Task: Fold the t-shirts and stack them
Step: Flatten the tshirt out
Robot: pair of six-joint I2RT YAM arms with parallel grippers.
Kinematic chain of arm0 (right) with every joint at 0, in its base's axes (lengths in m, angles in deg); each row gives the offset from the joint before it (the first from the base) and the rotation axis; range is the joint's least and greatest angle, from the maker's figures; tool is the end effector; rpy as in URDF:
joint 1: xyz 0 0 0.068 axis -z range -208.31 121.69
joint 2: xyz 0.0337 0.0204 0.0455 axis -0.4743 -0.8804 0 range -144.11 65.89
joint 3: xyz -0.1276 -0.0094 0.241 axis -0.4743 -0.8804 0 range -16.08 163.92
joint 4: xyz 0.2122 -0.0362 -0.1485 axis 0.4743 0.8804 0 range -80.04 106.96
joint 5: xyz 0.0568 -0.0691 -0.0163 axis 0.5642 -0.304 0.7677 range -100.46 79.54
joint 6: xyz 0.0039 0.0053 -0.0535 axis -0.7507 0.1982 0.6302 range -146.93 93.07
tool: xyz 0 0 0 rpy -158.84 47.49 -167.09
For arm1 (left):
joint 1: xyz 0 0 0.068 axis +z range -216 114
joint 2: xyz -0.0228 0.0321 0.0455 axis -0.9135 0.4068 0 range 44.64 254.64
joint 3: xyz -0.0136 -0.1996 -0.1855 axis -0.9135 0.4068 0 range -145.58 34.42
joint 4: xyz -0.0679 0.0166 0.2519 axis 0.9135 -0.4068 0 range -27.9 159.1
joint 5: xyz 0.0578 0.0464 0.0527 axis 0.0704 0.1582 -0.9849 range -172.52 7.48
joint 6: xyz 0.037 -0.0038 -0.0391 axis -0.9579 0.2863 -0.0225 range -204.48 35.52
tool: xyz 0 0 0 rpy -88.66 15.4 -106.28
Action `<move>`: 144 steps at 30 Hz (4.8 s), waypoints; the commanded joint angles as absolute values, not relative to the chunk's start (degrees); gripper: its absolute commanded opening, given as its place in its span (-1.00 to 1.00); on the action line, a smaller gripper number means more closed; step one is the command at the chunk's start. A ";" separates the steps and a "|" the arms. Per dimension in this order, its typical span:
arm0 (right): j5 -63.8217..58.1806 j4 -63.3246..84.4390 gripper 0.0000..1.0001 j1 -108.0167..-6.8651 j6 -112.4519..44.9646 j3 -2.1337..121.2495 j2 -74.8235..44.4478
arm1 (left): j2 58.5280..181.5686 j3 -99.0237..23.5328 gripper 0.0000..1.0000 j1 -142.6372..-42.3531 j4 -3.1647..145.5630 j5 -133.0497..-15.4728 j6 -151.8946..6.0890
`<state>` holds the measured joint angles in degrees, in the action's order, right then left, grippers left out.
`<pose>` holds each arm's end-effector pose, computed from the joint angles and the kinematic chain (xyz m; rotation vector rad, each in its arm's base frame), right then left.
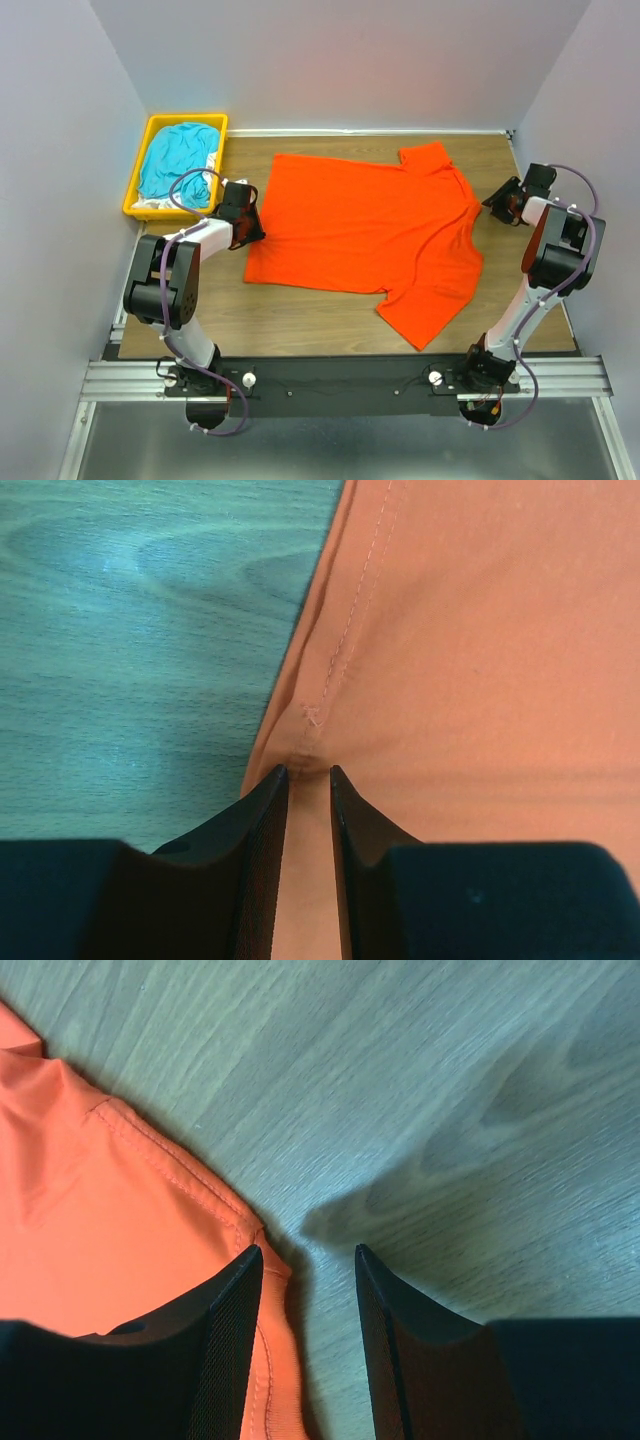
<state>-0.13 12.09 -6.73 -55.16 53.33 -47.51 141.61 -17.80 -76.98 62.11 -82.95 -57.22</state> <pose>0.3915 -0.1479 0.1503 0.9215 2.1896 0.2696 0.3301 -0.0638 0.1596 -0.3563 2.4686 -0.2748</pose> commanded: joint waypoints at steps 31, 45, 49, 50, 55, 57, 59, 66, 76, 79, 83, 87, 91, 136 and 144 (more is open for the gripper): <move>-9.65 27.98 -0.21 -7.94 -61.11 21.81 -19.54 | 143.34 -18.93 -0.32 -76.45 57.93 -79.27 -59.17; -6.86 29.38 -0.09 -6.43 -57.69 24.88 -14.36 | 138.69 -16.90 -0.34 -75.93 55.56 -80.06 -60.22; -3.44 30.70 -0.08 -8.36 -56.55 28.21 -12.51 | 136.58 -18.57 -0.28 -75.93 54.43 -80.24 -61.01; -2.65 31.14 -0.08 -8.62 -56.98 28.39 -11.98 | 135.62 -18.66 -0.28 -75.84 53.90 -80.24 -61.19; -0.44 37.54 -0.08 -10.91 -56.90 25.69 -9.27 | 131.75 -16.39 -0.28 -76.45 50.30 -78.75 -62.60; -0.97 39.22 -0.08 -11.00 -56.90 23.84 -7.94 | 130.61 -15.33 -0.27 -76.63 49.15 -78.57 -63.12; -1.23 40.98 -0.08 -11.09 -57.08 22.25 -5.93 | 130.51 -14.62 -0.27 -77.07 47.13 -78.39 -63.56; -3.34 42.74 -0.07 -11.09 -56.81 22.24 -4.86 | 131.04 -14.18 -0.27 -79.71 44.49 -78.64 -62.08; -2.64 40.04 -0.05 -12.58 -53.47 26.28 -6.78 | 130.33 -18.73 -0.24 -79.62 45.88 -81.82 -58.56; -1.24 36.96 -0.04 -12.67 -53.38 29.44 -8.89 | 132.79 -22.68 -0.20 -79.01 49.21 -82.08 -57.07; -0.71 27.73 -0.04 -12.67 -54.61 32.87 -15.74 | 138.84 -28.75 -0.16 -77.86 55.03 -84.54 -55.57; 2.80 23.68 -0.05 -12.67 -56.80 37.88 -22.50 | 148.68 -38.59 -0.15 -77.42 55.48 -84.46 -55.74; 4.14 23.50 -0.05 -13.81 -57.70 37.98 -22.35 | 149.68 -39.50 -0.18 -77.95 54.94 -81.20 -56.27; -10.20 34.13 0.10 -22.32 -50.05 50.38 -29.85 | 144.60 -34.87 0.30 -81.01 37.83 -95.00 -63.48; -10.99 34.22 0.09 -24.71 -52.42 38.95 -21.47 | 138.95 -26.84 0.26 -85.77 35.61 -92.63 -59.35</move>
